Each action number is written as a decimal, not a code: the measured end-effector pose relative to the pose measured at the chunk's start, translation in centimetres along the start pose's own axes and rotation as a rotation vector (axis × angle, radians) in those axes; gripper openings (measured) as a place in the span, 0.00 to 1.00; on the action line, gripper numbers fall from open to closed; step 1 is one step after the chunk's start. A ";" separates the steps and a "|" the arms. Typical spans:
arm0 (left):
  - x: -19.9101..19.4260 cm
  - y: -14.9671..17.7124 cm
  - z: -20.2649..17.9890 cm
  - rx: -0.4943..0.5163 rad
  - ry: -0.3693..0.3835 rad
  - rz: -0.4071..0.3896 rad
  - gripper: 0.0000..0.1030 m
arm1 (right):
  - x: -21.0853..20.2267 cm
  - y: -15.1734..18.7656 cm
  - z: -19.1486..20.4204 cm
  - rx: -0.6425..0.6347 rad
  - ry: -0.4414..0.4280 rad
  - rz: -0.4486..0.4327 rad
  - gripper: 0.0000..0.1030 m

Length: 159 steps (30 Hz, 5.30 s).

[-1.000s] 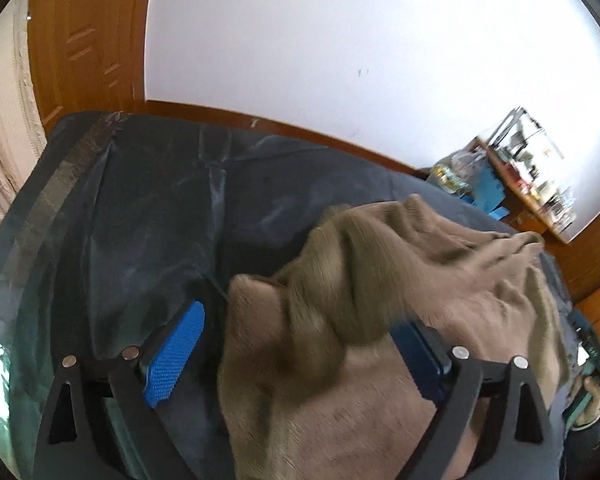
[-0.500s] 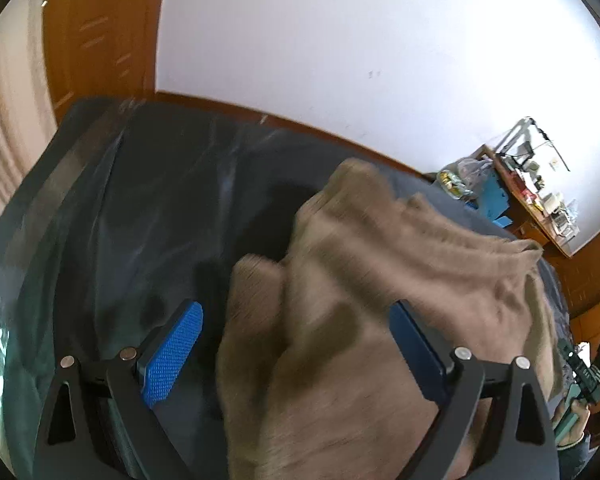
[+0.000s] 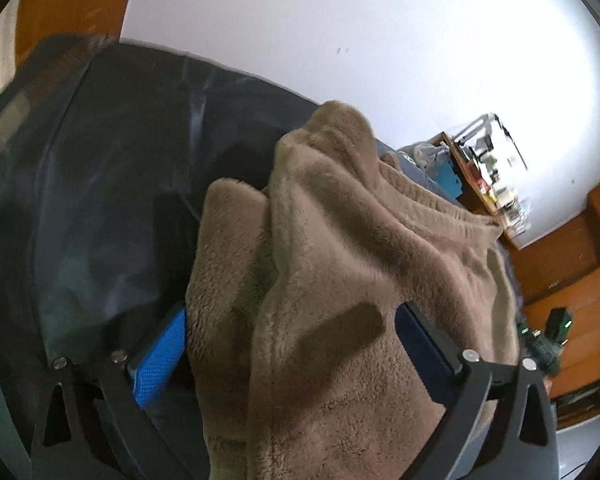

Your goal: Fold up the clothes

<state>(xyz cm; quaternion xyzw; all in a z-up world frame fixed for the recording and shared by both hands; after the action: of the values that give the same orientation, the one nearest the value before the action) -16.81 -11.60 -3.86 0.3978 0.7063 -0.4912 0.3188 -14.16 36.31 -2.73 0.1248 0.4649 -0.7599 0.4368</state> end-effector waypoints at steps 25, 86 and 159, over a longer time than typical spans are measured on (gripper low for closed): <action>-1.5 1.8 -0.9 -0.060 -0.085 -0.019 0.28 | -0.8 1.5 2.9 -0.055 0.038 0.011 0.26; -11.5 21.5 0.2 0.112 -0.118 -0.008 0.37 | -16.2 22.8 7.7 -0.134 -0.016 0.151 0.39; -6.1 3.9 -15.2 0.280 -0.047 -0.219 0.17 | -15.6 8.3 12.9 -0.416 0.342 -0.223 0.18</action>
<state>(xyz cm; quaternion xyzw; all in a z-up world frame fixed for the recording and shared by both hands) -11.36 2.07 4.38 0.3475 0.6624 -0.6257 0.2212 4.28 32.79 8.59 0.1068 0.6883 -0.6597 0.2821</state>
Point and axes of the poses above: each gripper's, at about its wrist camera, not at the fingertips, and x roughly the way its jaws point, z to its left, y to its underside, the point moved 3 cm from there along x, roughly the way its jaws point, and after that the axes turned 12 degrees about -y, right-handed, at the moved point
